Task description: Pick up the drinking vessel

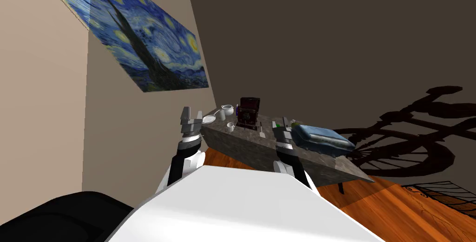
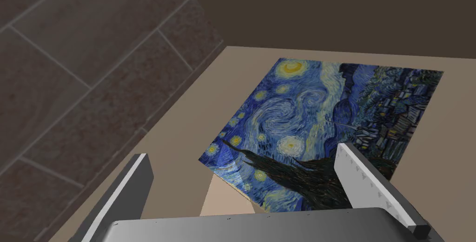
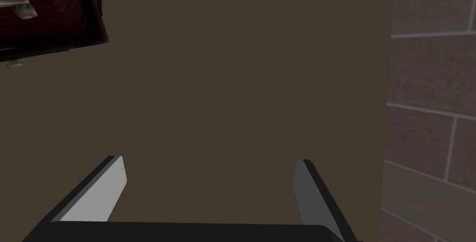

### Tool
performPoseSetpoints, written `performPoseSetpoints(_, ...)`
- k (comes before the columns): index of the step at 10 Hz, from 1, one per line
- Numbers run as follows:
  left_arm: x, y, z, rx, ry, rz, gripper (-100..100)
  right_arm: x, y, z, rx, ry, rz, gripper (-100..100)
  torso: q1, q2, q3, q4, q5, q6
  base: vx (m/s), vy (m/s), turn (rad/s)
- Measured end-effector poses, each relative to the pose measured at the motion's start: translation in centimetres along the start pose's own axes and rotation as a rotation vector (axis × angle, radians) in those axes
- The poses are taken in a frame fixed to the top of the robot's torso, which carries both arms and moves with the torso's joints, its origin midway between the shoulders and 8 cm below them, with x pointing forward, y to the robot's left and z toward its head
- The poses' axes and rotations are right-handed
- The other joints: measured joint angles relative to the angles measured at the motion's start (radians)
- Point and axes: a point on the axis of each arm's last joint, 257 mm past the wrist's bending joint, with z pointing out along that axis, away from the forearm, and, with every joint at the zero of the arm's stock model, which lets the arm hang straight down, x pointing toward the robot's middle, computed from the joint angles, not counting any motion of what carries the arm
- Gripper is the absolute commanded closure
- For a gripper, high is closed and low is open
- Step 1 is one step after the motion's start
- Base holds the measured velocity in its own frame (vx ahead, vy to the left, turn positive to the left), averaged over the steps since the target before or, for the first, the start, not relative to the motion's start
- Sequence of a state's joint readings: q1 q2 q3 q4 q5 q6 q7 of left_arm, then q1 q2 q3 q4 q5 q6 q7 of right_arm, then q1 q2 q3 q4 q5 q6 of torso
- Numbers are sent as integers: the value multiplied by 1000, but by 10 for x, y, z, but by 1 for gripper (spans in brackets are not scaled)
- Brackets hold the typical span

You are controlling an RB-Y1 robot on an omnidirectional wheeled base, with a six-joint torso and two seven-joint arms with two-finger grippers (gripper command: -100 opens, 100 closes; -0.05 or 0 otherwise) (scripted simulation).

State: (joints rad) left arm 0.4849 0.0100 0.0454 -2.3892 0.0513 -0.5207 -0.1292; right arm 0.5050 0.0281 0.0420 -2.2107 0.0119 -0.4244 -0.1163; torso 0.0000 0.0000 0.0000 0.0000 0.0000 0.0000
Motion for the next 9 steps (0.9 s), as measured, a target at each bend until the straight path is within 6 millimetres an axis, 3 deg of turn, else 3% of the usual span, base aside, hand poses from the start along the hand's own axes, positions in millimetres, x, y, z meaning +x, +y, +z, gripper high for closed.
performPoseSetpoints(5,-10,39,-22,-105,109,160,-100,0,0,0,0,0,0,0,-1,1,0,0,0,0,-5,-16,-206)
performPoseSetpoints(9,-36,76,-55,-243,197,336,-100,0,0,0,0,0,0,0,-1,1,1,0,0,0,-10,-17,-308)
